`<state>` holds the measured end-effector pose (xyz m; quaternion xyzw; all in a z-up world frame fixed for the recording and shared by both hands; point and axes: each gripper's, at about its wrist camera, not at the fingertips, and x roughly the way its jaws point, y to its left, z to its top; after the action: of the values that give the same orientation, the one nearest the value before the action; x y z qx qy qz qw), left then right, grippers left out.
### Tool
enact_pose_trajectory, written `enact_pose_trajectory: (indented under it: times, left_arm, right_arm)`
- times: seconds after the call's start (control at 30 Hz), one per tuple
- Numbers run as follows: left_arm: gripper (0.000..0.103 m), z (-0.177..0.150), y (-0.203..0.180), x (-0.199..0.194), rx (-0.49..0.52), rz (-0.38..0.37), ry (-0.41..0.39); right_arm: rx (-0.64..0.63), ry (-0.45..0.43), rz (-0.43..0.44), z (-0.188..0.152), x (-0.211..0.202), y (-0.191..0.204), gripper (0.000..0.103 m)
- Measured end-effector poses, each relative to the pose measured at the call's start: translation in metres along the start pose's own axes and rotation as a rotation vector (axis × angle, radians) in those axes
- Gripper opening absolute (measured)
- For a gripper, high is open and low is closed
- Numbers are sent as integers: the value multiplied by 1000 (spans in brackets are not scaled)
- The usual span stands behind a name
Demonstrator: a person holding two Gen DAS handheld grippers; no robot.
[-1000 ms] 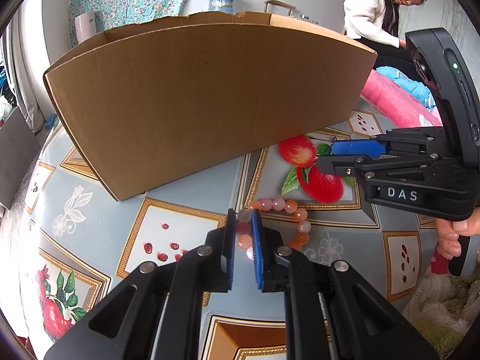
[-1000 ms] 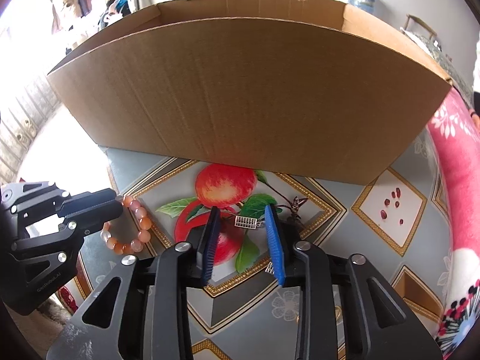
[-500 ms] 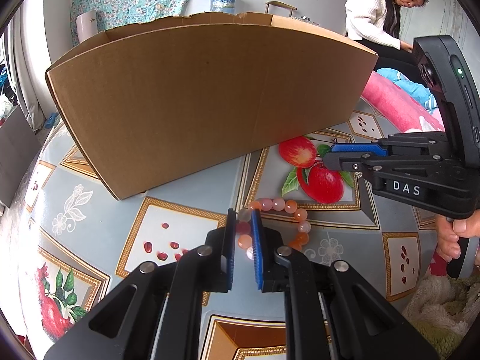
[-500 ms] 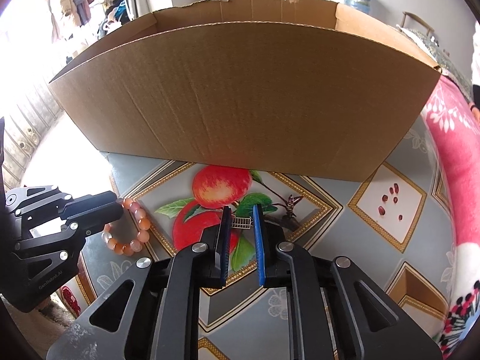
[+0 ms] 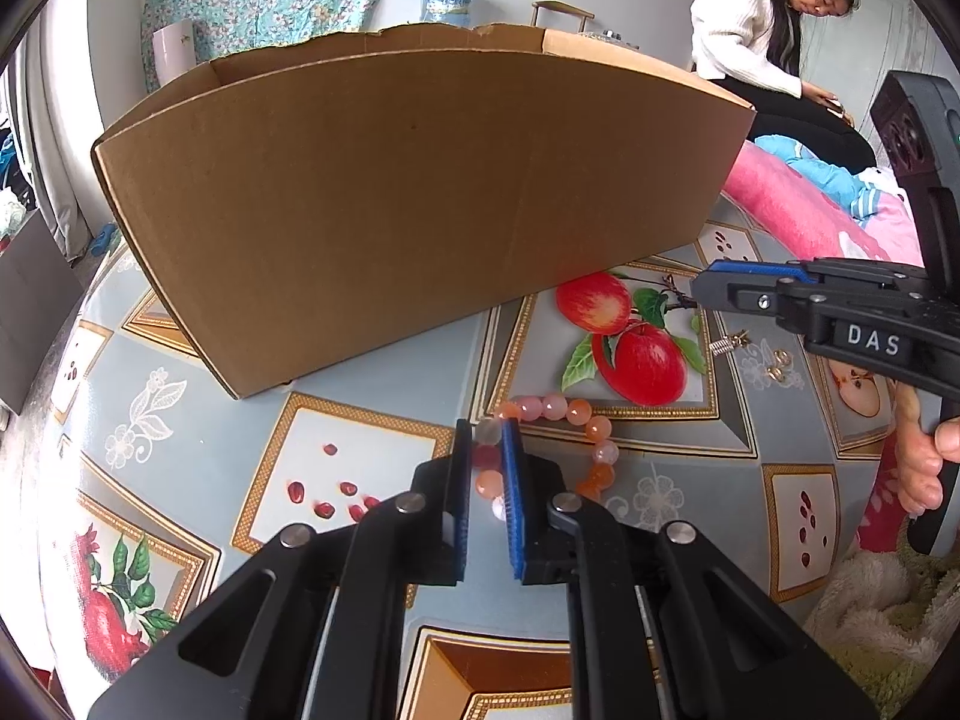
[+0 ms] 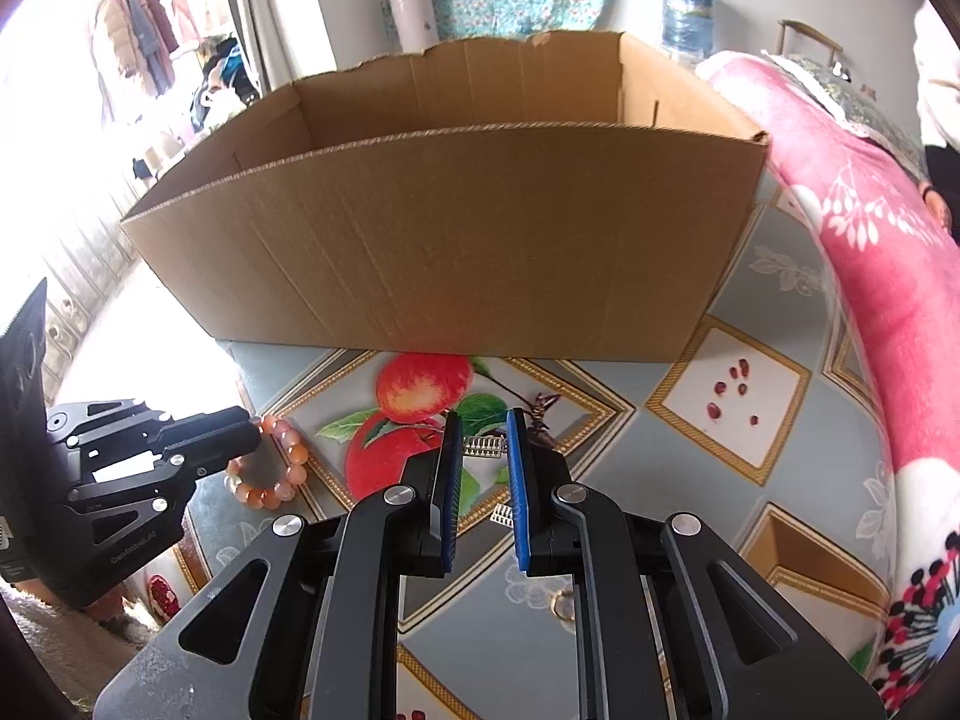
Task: Organize jewelry
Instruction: 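Lift the gold earring with the right gripper while the left gripper carries the bracelet to the box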
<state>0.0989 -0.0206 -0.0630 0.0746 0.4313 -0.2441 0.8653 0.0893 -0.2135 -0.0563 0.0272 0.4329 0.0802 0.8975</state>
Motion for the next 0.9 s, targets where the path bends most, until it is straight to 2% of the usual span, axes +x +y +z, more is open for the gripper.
enact_pose_trajectory:
  times: [0.17,0.47,0.63,0.9]
  left_arm:
    - [9,3,-7,-12,13,-2,-21]
    - [9,20,-30,-54,52,-39,-117]
    - [9,44,-42,-87,105,-50,-201]
    - [9,101,-47,-142,128,-156,-312]
  right_arm:
    - [14,-35,9,-9,-14,-3,12]
    - [4,-121,37,-9,-49,-7,12]
    - [-33,-198,57,0,-72,-7,12]
    - [-93,-339,122,31,-111,-6,12]
